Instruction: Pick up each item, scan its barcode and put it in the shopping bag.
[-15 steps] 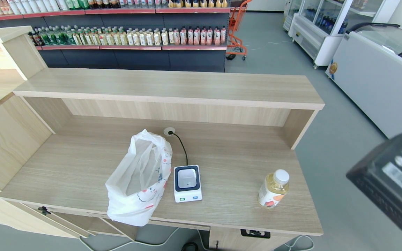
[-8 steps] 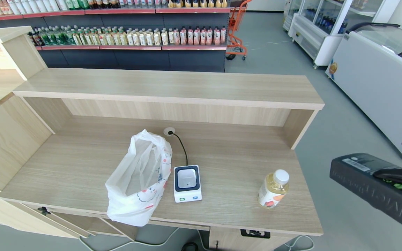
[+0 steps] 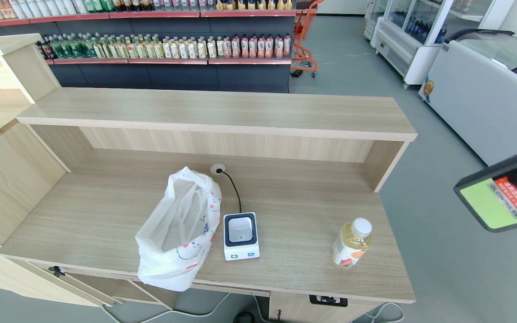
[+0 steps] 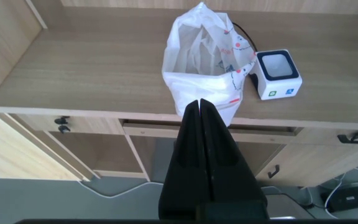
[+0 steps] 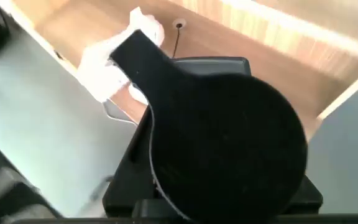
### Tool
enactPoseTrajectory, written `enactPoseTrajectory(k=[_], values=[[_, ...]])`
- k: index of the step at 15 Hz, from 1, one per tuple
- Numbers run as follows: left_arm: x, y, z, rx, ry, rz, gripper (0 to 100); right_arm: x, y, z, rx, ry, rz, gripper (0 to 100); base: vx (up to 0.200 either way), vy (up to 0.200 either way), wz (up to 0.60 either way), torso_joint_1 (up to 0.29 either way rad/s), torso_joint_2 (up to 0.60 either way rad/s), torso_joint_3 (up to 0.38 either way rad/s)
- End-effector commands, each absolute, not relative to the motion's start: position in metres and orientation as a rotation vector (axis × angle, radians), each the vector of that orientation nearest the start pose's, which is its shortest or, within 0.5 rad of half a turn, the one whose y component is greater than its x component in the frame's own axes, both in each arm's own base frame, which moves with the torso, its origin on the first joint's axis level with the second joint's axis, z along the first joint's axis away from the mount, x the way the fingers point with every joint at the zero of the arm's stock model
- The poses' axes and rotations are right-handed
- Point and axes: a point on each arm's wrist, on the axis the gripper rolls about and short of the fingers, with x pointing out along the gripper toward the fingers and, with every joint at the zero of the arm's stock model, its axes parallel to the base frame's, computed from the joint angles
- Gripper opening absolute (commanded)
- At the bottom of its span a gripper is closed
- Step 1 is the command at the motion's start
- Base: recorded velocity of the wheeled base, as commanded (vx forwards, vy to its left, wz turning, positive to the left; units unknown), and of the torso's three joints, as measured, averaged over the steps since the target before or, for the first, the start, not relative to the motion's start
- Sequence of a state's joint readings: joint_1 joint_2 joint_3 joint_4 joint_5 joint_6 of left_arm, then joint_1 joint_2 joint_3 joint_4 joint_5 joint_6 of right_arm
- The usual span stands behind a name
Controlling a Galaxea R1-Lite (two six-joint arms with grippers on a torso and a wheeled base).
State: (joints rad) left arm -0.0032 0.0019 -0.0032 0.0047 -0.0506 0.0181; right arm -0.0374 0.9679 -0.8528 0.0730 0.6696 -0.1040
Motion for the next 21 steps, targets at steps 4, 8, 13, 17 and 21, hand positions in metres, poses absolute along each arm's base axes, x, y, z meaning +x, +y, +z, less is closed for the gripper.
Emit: enactPoseTrajectory(k=[4,8,13,17,21], values=[[-0.023,-0.001,0.076,0.018,0.003,-0.054,0,0.131,0.014,0.267,0.566,0.427,0.522,0,0.000,0.000,0.00,0.000,0.00,0.000],[-0.023,-0.001,0.076,0.018,0.003,-0.054,0,0.129,0.020,0.247,0.583,0.508,0.556,0,0.000,0.000,0.00,0.000,0.00,0.000],[-0.023,-0.001,0.076,0.018,0.003,-0.054,0,0.123,0.023,0.247,0.580,0.508,0.583,0,0.000,0.000,0.00,0.000,0.00,0.000],[-0.023,-0.001,0.076,0.020,0.003,-0.054,0,0.117,0.023,0.241,0.585,0.519,0.583,0,0.000,0.000,0.00,0.000,0.00,0.000],[-0.023,-0.001,0.076,0.018,0.003,-0.054,0,0.118,0.024,0.242,0.583,0.522,0.592,0,0.000,0.100,0.00,0.001,0.00,0.001]])
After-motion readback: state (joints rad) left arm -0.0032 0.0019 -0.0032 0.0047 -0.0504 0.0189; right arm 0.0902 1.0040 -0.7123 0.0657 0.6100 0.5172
